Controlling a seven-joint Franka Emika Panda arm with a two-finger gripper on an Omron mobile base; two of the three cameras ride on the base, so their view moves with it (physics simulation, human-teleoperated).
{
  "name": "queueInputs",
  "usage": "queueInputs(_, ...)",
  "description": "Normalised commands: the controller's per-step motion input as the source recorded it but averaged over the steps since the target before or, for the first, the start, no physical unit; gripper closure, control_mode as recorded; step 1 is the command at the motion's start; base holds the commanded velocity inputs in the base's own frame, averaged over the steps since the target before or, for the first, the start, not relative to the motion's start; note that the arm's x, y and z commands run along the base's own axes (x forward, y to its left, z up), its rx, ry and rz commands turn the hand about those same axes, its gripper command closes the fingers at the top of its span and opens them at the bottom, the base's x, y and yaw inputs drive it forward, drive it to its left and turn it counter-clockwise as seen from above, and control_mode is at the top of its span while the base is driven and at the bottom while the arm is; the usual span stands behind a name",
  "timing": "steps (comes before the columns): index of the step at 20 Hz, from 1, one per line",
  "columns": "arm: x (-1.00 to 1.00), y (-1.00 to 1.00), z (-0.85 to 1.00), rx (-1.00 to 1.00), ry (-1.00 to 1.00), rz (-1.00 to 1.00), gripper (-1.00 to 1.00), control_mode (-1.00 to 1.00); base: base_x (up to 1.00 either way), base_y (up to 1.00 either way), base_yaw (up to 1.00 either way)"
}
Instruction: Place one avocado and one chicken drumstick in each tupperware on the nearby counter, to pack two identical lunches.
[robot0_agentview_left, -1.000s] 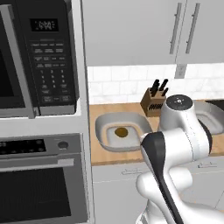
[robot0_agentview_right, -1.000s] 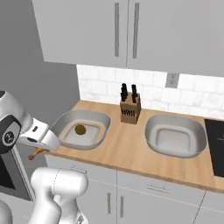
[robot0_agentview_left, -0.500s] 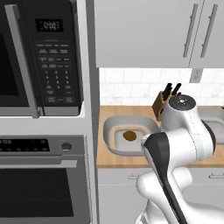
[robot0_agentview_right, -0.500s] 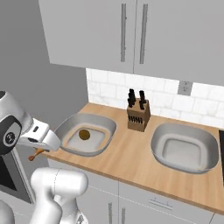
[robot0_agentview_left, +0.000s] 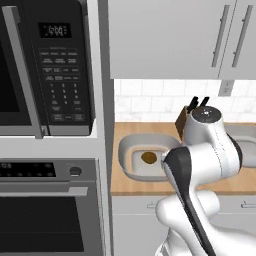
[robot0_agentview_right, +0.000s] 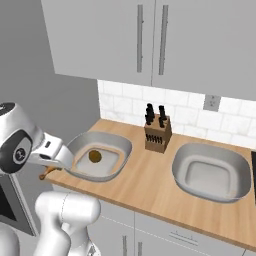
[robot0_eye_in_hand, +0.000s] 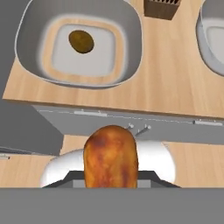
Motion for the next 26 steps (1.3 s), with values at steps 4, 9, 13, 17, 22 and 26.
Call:
queueInputs(4, 0.81, -0.33, -0.31, 0.12, 0.0, 0.11, 1.0, -1.0, 0.0, 0.0, 0.0)
queueInputs(9, 1.0, -0.04, -0.32, 0.28, 0.08, 0.0, 1.0, -1.0, 0.0, 0.0, 0.0)
queueInputs(13, 1.0, 0.0, -0.41, 0.14, 0.04, 0.0, 1.0, -1.0, 0.0, 0.0, 0.0)
queueInputs(17, 1.0, -0.15, -0.61, -0.02, 0.0, -0.06, 1.0, -1.0, 0.0, 0.0, 0.0)
queueInputs(22, 1.0, -0.18, -0.45, -0.15, 0.02, -0.07, 1.0, -1.0, 0.0, 0.0, 0.0)
queueInputs(26, 1.0, -0.26, -0.44, -0.11, 0.08, -0.05, 1.0, -1.0, 0.0, 0.0, 0.0)
